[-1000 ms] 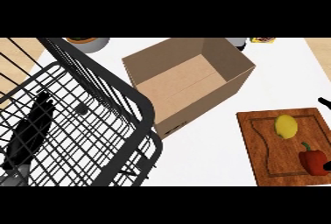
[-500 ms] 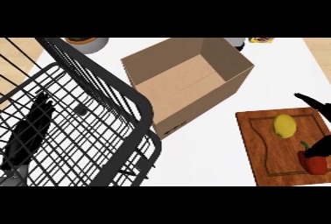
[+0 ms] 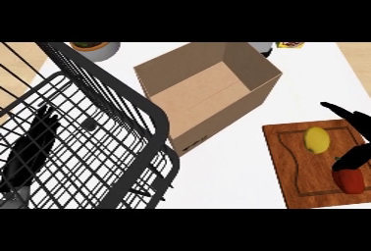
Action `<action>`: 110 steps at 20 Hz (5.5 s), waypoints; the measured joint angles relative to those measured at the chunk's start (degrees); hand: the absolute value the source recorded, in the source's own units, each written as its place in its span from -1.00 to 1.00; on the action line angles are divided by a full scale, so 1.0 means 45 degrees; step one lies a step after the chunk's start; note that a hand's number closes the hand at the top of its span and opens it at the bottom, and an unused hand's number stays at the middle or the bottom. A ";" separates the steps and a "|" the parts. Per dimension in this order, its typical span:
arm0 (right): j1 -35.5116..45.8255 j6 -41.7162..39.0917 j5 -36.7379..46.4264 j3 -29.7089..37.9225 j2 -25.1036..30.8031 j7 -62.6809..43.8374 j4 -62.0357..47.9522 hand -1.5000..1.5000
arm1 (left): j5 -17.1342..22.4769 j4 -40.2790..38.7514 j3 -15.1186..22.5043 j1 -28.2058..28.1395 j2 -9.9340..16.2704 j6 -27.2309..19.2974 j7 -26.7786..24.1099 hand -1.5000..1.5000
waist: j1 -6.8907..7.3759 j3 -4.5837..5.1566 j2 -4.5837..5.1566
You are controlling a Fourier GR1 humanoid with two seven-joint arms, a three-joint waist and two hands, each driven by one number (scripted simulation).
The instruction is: Pick the lemon from the cutting board and place it in the cardboard box
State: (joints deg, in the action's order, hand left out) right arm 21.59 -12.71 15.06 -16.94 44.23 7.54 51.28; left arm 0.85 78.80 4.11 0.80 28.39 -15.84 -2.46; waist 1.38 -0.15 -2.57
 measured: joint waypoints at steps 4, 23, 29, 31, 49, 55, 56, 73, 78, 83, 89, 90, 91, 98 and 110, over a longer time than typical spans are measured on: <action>-0.0107 -0.0262 -0.0077 0.0169 -0.0203 0.0020 0.0529 -1.00 | -0.0035 0.0026 -0.0095 -0.0073 -0.0022 0.0064 0.0069 0.00 | -0.0071 -0.0003 -0.0038; -0.0098 -0.0576 0.1212 -0.0020 -0.1471 -0.1897 0.1042 1.00 | -0.0290 0.0023 -0.0364 -0.0027 -0.0154 0.0389 0.0198 0.00 | -0.0038 0.0001 -0.0019; 0.0242 0.1244 0.2437 0.0116 -0.1910 -0.1594 0.0305 1.00 | -0.0513 0.0017 -0.0474 0.0017 -0.0225 0.0545 0.0226 0.00 | -0.0001 0.0002 0.0002; 0.0307 0.1879 0.2819 0.0188 -0.1968 -0.1447 0.0132 1.00 | -0.0506 0.0035 -0.0526 0.0020 -0.0252 0.0634 0.0304 0.00 | -0.0005 0.0002 0.0000; -0.1314 0.4663 0.5748 -0.0009 -0.2080 -0.5320 0.6002 1.00 | -0.0585 0.0086 -0.0803 -0.0347 -0.0293 0.0515 0.0627 0.00 | -0.0347 -0.0020 -0.0188; -0.1157 0.4950 0.6104 0.0431 -0.1667 -0.5545 0.8939 1.00 | -0.0691 0.0045 -0.0819 -0.0276 -0.0316 0.0571 0.0592 0.00 | -0.0287 -0.0016 -0.0155; -0.1020 0.4853 0.6102 0.0474 -0.1677 -0.5575 0.9256 1.00 | -0.0716 0.0040 -0.0818 -0.0241 -0.0321 0.0589 0.0607 0.00 | -0.0258 -0.0014 -0.0139; 0.4672 0.3539 0.5353 0.0666 -0.6153 -0.7995 0.7251 1.00 | -0.0964 -0.0036 -0.0614 0.0279 -0.0374 0.0850 0.0639 0.00 | 0.0220 0.0011 0.0128; 0.6396 0.3713 0.4983 0.1372 -0.7178 -0.7906 0.4791 1.00 | -0.1007 -0.0068 -0.0586 0.0335 -0.0380 0.0842 0.0569 0.00 | 0.0274 0.0012 0.0159; 0.7898 0.4638 0.5080 0.1937 -0.8030 -0.6995 0.1600 1.00 | -0.1054 -0.0072 -0.0510 0.0495 -0.0400 0.0870 0.0616 0.00 | 0.0424 0.0017 0.0244; 0.9098 0.6027 0.5584 0.2438 -0.8613 -0.6142 -0.1941 1.00 | -0.1100 -0.0038 -0.0421 0.0684 -0.0443 0.0937 0.0770 0.00 | 0.0608 0.0022 0.0349; 0.9290 0.6353 0.5653 0.2561 -0.8733 -0.6118 -0.2446 1.00 | -0.1126 -0.0057 -0.0416 0.0696 -0.0446 0.0940 0.0722 0.00 | 0.0620 0.0021 0.0356; 0.9431 0.6576 0.5634 0.2734 -0.8838 -0.6151 -0.2936 -1.00 | -0.1116 -0.0049 -0.0404 0.0730 -0.0453 0.0965 0.0730 0.00 | 0.0659 0.0022 0.0378; 1.0294 0.7326 0.4844 0.4097 -0.9280 -0.5493 -0.5547 -1.00 | -0.1111 -0.0027 -0.0347 0.0867 -0.0487 0.1002 0.0836 0.00 | 0.0794 0.0023 0.0454; 1.0787 0.9800 0.3447 0.6058 -0.9395 -0.1804 -0.6480 -1.00 | -0.1085 -0.0021 -0.0373 0.0762 -0.0472 0.0970 0.0868 0.00 | 0.0693 0.0021 0.0398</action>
State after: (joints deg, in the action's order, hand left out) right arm 70.13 31.39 30.57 10.32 1.96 -0.58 22.12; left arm -4.03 78.70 2.43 4.23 26.27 -11.47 1.45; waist 4.50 -0.05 -0.78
